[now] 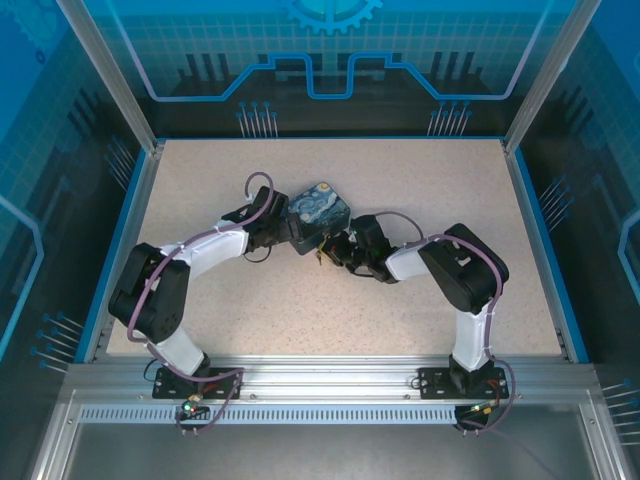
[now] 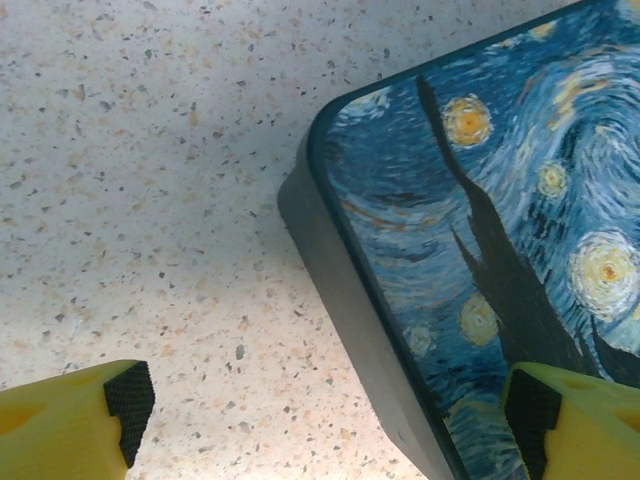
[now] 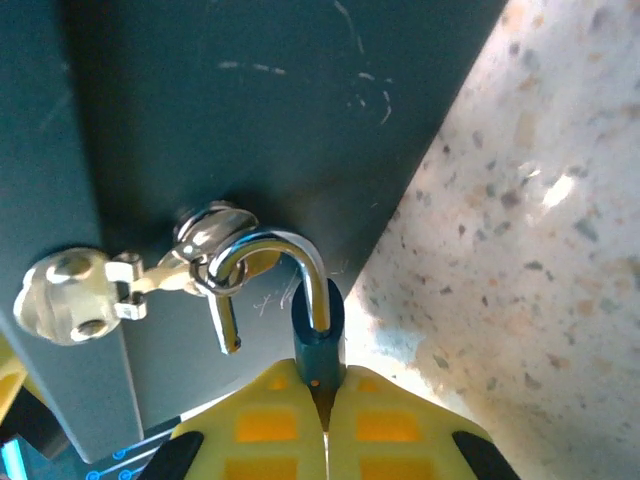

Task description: Unlock the padlock with the key

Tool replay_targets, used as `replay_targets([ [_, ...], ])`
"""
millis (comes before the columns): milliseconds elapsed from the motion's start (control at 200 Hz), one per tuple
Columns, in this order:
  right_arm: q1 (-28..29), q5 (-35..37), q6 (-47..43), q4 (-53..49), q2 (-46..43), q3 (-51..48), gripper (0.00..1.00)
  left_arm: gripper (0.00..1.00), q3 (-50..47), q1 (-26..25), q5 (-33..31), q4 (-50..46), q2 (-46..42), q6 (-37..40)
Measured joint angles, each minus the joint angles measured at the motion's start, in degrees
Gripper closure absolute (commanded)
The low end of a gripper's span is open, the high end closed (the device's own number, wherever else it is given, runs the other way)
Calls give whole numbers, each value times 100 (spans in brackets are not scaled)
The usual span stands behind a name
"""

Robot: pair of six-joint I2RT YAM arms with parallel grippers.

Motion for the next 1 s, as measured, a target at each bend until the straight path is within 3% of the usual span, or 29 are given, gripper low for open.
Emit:
replay_targets([
  [385, -264, 284, -114, 125, -2, -7, 100, 16, 2, 0, 162, 280, 116, -46],
  [765, -881, -737, -476, 669, 304, 162, 100, 18, 4, -37, 365, 518, 205, -57],
  [1000, -1029, -1176, -1196, -260, 415, 894, 100, 18, 37, -31, 354, 507, 232, -61],
])
